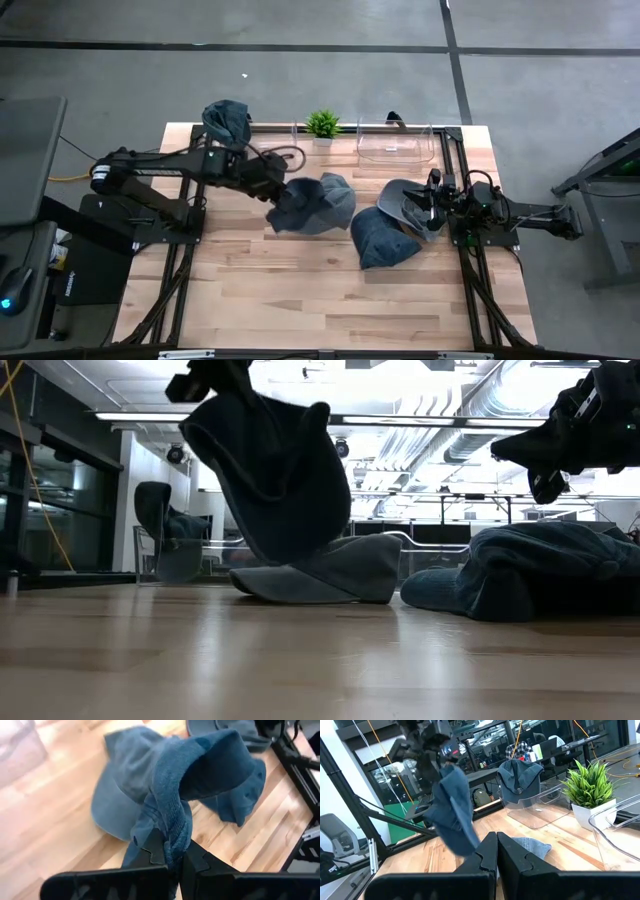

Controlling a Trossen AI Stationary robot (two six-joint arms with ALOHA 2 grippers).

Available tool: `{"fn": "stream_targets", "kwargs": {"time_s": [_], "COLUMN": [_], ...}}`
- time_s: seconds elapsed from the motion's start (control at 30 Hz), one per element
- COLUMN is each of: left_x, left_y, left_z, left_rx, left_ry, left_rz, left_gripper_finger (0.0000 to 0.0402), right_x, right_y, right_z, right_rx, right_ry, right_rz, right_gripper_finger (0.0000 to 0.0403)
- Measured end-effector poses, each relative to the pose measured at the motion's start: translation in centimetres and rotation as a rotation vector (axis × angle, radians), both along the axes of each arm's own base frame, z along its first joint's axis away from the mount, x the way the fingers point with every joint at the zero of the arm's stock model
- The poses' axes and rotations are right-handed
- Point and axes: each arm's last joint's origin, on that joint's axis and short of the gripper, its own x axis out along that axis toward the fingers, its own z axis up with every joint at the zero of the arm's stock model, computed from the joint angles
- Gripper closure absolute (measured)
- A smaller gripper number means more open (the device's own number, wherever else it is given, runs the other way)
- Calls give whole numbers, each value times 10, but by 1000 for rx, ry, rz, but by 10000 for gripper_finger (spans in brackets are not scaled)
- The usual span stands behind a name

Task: Pick & Place hat
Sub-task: Put the left dark blue cap into the left transparent bin

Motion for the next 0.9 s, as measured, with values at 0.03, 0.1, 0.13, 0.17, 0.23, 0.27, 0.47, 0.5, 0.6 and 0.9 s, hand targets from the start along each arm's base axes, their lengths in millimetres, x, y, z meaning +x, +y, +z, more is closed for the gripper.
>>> {"fn": "stream_targets", "kwargs": {"time_s": [0.03, 0.1, 0.13, 0.17, 0.23, 0.27, 0.47, 0.5, 0.6, 0.9], "left_x": [-1, -3, -3, -4, -6, -7, -16, -17, -23, -39], "left_y": [0, 3, 5, 7, 10, 13, 26, 28, 35, 66], "left_z": [4, 12, 15, 17, 23, 26, 43, 45, 51, 51], "left_rx": [4, 19, 19, 23, 32, 35, 63, 71, 105, 164], "left_ry": [-3, -14, -21, -23, -24, -26, -28, -23, -3, 105], "left_rz": [1, 15, 22, 25, 34, 45, 71, 76, 107, 218], "left_gripper_finger": [401, 401, 401, 401, 401, 401, 401, 401, 401, 401], "right_x": [0, 0, 0, 0, 0, 0, 0, 0, 0, 0], "right_y": [0, 0, 0, 0, 0, 0, 0, 0, 0, 0], "right_z": [0, 0, 0, 0, 0, 0, 0, 0, 0, 0], "right_rx": [0, 0, 0, 0, 0, 0, 0, 0, 0, 0], "right_ry": [-1, 0, 0, 0, 0, 0, 0, 0, 0, 0], "right_rz": [-1, -1, -1, 0, -1, 0, 0, -1, 0, 0], "right_gripper_finger": [402, 402, 402, 402, 402, 402, 402, 402, 402, 402]}}
